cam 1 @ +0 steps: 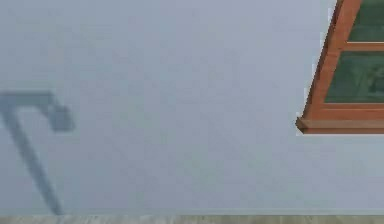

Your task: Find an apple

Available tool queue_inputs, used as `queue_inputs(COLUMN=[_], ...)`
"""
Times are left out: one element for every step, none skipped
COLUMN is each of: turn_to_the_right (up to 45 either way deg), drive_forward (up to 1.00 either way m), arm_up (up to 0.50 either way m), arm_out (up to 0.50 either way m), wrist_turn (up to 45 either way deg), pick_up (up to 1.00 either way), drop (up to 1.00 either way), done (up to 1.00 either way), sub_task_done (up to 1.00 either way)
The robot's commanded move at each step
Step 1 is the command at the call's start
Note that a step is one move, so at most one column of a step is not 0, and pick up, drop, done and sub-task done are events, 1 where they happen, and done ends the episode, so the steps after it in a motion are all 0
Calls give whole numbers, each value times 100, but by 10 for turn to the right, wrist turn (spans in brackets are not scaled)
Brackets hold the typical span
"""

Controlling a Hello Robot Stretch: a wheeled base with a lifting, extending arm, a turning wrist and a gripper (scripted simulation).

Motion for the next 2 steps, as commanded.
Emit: queue_inputs(turn_to_the_right=[450,450], drive_forward=[0,0], arm_up=[0,0], arm_out=[0,0], wrist_turn=[0,0], pick_up=[0,0], drop=[0,0], done=[0,0], sub_task_done=[0,0])
